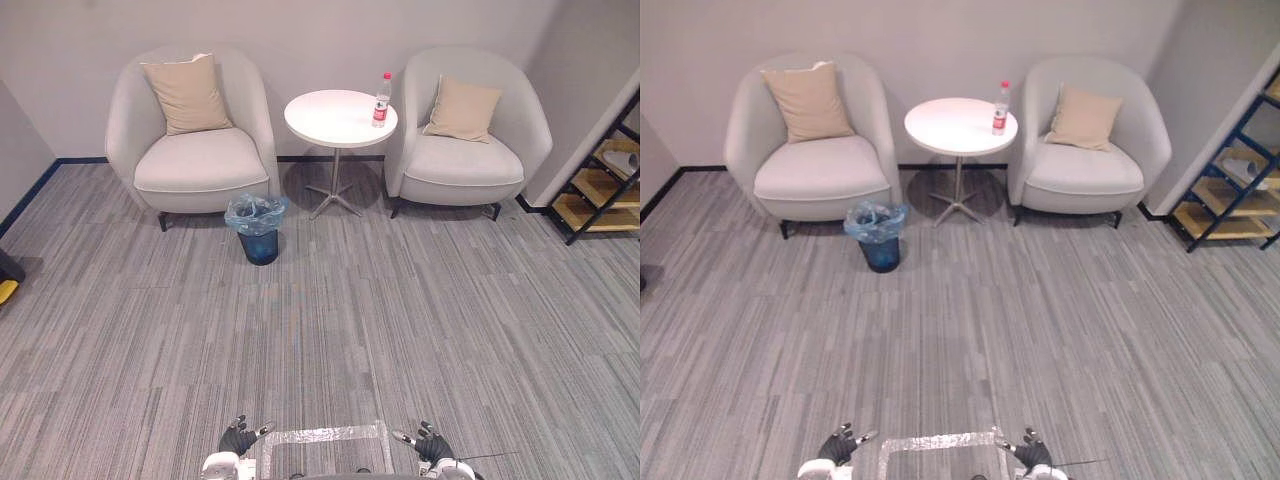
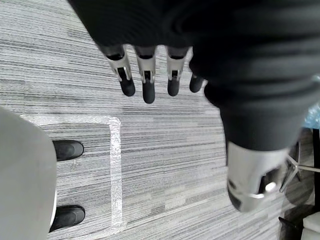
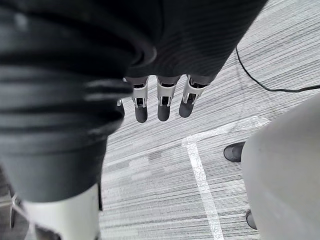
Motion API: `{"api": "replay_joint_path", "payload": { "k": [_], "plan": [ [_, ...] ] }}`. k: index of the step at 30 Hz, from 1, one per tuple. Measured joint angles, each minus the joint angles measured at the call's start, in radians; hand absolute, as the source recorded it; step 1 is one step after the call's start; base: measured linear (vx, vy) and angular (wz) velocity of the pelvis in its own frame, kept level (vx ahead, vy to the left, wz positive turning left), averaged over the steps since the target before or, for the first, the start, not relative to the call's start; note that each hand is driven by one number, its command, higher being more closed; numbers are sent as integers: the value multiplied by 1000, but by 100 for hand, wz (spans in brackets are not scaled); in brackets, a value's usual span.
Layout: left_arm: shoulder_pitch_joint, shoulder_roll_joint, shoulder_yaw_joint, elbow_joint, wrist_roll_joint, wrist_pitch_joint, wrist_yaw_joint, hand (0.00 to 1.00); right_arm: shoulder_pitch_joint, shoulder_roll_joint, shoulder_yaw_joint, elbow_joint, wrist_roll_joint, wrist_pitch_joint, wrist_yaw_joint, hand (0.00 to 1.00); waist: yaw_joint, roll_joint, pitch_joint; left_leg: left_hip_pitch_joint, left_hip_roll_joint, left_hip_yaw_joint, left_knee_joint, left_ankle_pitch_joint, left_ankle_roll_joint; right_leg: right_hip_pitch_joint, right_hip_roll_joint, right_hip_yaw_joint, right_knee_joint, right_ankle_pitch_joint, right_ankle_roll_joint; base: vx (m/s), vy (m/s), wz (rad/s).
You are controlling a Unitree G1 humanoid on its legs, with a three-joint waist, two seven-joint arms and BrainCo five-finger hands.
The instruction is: Gather rubbish on tea table into small bin, then transfer packed bag to large trash can.
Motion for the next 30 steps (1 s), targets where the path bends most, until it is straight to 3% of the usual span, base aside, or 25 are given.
{"api": "replay_joint_path", "payload": {
  "k": [5,6,7,10,12,15,16,17,18,19,20,21,22,23,24,26,27,28,29,30],
  "plan": [
    [-10,5,4,-10,-1,2,1,0,-3,-10,1,-4,1,2,1,0,8,-1,16,-27,13,75,15,-28,-5,-77,13,41,55,-9,-11,-13,-2,-43],
    [-13,6,6,-13,-3,1,2,0,-5,-11,1,-3,-3,3,1,0,17,-2,20,-43,21,100,33,-36,-2,-105,5,-17,80,-26,-36,20,-11,-85],
    [-17,8,9,-18,-4,1,3,0,-6,-15,6,0,-2,3,1,0,29,-4,22,-67,33,129,78,-61,-7,-124,-24,-156,112,-25,-50,23,-10,-77],
    [-19,8,7,-10,-2,3,3,0,-8,-20,19,-24,-2,-2,1,0,4,8,34,-92,57,146,167,-129,-29,-118,-19,-174,110,-29,-29,99,-23,-44],
    [-21,4,8,-10,-1,3,3,0,-8,-24,18,-28,-1,-3,1,0,0,17,40,-110,76,140,216,-166,-42,-118,-11,-185,125,-49,-32,128,-76,13],
    [-33,-5,8,-12,-3,3,3,0,-4,-31,19,-41,10,-8,1,0,2,34,49,-175,148,118,417,-256,-82,-96,24,-214,141,-106,-54,212,-148,29],
    [-40,-5,18,-30,-3,4,3,0,0,-32,17,-44,23,-9,-1,0,1,37,58,-282,194,102,658,-258,-93,-77,38,-226,145,-125,-68,225,-159,20],
    [-41,-10,29,-39,-3,4,3,0,1,-35,17,-47,24,-9,-1,0,2,43,62,-301,209,101,720,-253,-88,-67,46,-228,147,-130,-72,243,-162,4],
    [-36,-32,64,-64,-5,4,5,0,6,-47,18,-67,37,-9,-2,0,9,70,79,-351,254,91,887,-219,-71,-26,68,-218,147,-148,-87,210,-103,-16],
    [-34,-37,75,-69,-7,4,5,0,10,-52,18,-75,41,-9,-5,0,12,77,87,-373,268,82,958,-181,-73,-7,75,-209,146,-157,-94,355,-99,-28],
    [-35,-38,86,-81,-13,3,5,0,16,-51,19,-83,41,-8,-9,0,23,66,94,-440,269,63,1092,-103,-77,34,69,-189,141,-173,-103,313,-55,-30],
    [-38,-36,86,-82,-18,1,5,0,9,-50,19,-82,41,-6,-10,0,32,66,94,-459,256,58,1106,-149,-83,50,62,-173,141,-182,-114,379,-62,-45],
    [-39,-38,81,-93,-24,1,5,0,0,-52,21,-73,41,-3,-11,0,35,65,95,-497,219,50,1052,-213,-78,61,49,-152,136,-189,-124,353,-20,-65],
    [-39,-39,80,-100,-35,-1,5,0,-23,-47,21,-60,41,-1,-12,0,45,62,98,-538,172,55,931,-238,-74,64,34,-121,125,-192,-129,278,-6,-64],
    [-40,-39,79,-105,-38,-2,5,0,-27,-44,21,-58,41,-1,-13,0,48,59,101,-545,158,57,888,-237,-74,68,29,-113,119,-193,-130,345,36,-72],
    [-44,-41,78,-111,-41,-3,6,0,-37,-32,27,-55,41,-1,-18,0,68,58,107,-561,93,44,615,-173,-88,101,13,-73,78,-195,-131,330,65,-75],
    [-43,-51,78,-111,-48,-4,6,0,-36,-32,35,-46,41,-1,-19,0,87,75,101,-558,81,16,479,-117,-78,116,30,-39,55,-206,-121,293,100,-76],
    [-41,-51,80,-112,-57,-6,6,0,-35,-33,41,-40,41,-1,-18,0,93,75,100,-563,81,6,476,-92,-57,122,34,-28,56,-221,-115,386,150,-82],
    [-42,-47,84,-117,-71,-13,5,0,-47,-19,55,-37,40,2,-18,0,100,61,94,-569,66,-6,533,-64,-21,129,24,-2,93,-274,-104,426,128,-47],
    [-45,-34,85,-110,-69,-14,4,0,-42,-2,60,-37,40,1,-16,0,92,28,84,-550,55,3,539,-103,-11,91,8,15,215,-296,-109,461,106,-39]
  ]
}}
